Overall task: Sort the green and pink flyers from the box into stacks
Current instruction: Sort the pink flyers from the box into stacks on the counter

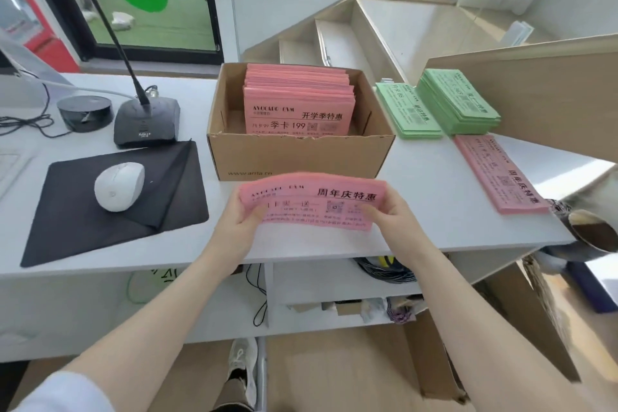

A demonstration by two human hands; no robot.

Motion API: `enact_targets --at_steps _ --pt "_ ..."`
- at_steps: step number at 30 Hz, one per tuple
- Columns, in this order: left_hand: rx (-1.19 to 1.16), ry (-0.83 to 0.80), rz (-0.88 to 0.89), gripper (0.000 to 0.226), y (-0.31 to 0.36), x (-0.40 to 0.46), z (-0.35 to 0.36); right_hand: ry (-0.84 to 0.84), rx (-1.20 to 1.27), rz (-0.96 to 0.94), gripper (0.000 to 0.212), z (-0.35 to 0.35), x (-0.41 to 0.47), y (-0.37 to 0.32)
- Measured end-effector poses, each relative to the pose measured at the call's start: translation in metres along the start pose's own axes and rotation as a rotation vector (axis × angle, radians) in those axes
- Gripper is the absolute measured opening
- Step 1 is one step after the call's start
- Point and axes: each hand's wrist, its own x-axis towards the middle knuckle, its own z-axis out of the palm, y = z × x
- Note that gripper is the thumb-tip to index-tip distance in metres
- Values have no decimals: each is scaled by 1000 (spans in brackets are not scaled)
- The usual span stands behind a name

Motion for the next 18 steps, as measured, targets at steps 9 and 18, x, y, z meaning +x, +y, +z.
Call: enact_targets --at_steps 9,18 --pt "138 8 8 35 -6 3 8 90 -64 -56 31 -5 -12 11" --pt "348 -122 259 36 20 29 11 279 -72 -62 41 -36 3 2"
